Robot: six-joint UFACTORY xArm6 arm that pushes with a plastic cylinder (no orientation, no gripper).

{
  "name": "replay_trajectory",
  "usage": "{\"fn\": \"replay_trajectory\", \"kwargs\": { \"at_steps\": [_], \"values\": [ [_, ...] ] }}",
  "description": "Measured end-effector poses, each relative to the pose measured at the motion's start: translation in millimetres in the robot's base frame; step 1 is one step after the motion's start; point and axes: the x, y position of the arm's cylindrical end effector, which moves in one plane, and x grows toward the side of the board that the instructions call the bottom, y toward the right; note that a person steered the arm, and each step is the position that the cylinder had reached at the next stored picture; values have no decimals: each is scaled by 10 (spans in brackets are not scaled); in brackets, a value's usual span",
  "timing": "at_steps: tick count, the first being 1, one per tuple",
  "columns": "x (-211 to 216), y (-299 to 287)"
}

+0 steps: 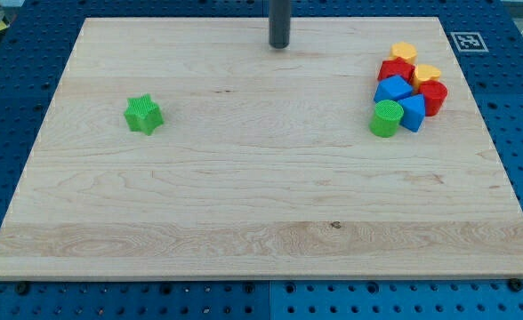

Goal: Move your arm closer to the blue cube

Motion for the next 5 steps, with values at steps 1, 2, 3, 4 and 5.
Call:
{"fn": "replay_trajectory", "kwargs": {
  "at_steps": [1,2,3,4,5],
  "values": [
    [-9,349],
    [-9,663],
    [-9,722],
    [36,876],
    [68,968]
  ]
}}
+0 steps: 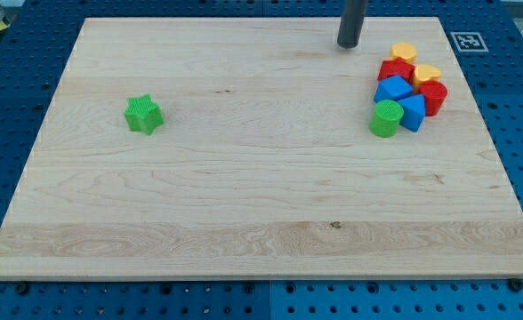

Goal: Move your arm closer to the blue cube

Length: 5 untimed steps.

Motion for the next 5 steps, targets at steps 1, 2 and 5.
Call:
{"fn": "replay_trajectory", "kwargs": {
  "at_steps": [1,2,5],
  "values": [
    [260,0],
    [573,35],
    [1476,246]
  ]
}}
